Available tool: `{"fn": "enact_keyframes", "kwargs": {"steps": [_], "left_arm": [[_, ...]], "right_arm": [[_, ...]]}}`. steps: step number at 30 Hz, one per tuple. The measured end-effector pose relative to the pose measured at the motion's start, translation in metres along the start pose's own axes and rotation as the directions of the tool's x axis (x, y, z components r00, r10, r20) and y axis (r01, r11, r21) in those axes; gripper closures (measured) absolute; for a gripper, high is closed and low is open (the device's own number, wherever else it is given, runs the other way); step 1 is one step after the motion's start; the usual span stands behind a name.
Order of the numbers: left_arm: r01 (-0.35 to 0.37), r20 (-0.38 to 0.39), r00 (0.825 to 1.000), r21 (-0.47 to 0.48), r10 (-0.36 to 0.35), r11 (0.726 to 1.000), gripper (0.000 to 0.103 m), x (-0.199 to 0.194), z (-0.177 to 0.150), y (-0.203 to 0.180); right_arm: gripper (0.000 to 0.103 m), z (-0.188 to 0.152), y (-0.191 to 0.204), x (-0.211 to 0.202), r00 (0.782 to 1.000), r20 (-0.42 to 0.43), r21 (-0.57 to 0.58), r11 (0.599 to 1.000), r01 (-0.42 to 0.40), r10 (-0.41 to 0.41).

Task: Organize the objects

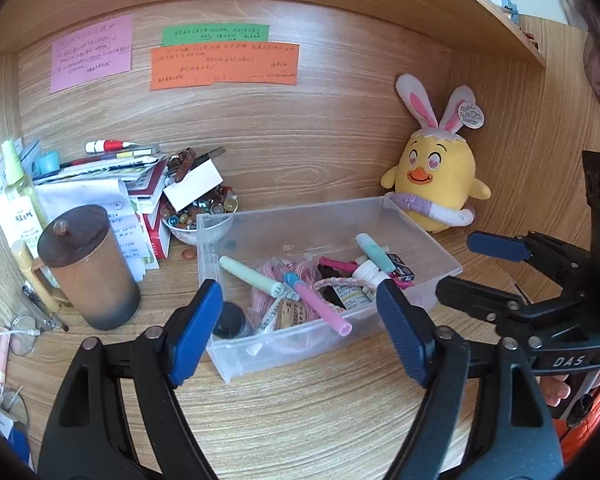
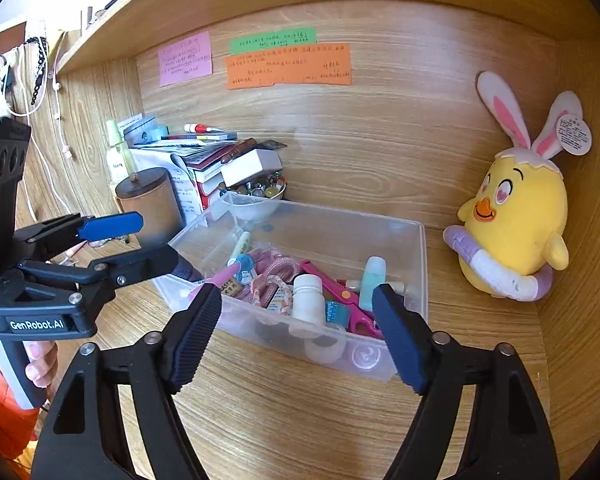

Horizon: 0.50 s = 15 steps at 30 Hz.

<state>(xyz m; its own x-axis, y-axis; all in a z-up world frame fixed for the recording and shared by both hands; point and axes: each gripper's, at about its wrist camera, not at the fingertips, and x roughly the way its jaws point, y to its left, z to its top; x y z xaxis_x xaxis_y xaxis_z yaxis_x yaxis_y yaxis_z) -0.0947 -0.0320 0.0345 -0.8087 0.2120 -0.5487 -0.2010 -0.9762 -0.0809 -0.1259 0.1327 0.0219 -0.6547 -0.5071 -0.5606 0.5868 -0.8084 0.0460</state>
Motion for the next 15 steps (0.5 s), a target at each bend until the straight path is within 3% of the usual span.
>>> {"fn": "enact_keyframes", "kwargs": {"steps": [15], "left_arm": [[0.004,-0.014,1.0,-0.008,-0.004,1.0,0.012,-0.008,-0.025,-0.001]], "right_arm": [[0.023,-0.023,0.006,-0.004,1.0,-0.024,0.032,0.999,-0.009,0.01]]}}
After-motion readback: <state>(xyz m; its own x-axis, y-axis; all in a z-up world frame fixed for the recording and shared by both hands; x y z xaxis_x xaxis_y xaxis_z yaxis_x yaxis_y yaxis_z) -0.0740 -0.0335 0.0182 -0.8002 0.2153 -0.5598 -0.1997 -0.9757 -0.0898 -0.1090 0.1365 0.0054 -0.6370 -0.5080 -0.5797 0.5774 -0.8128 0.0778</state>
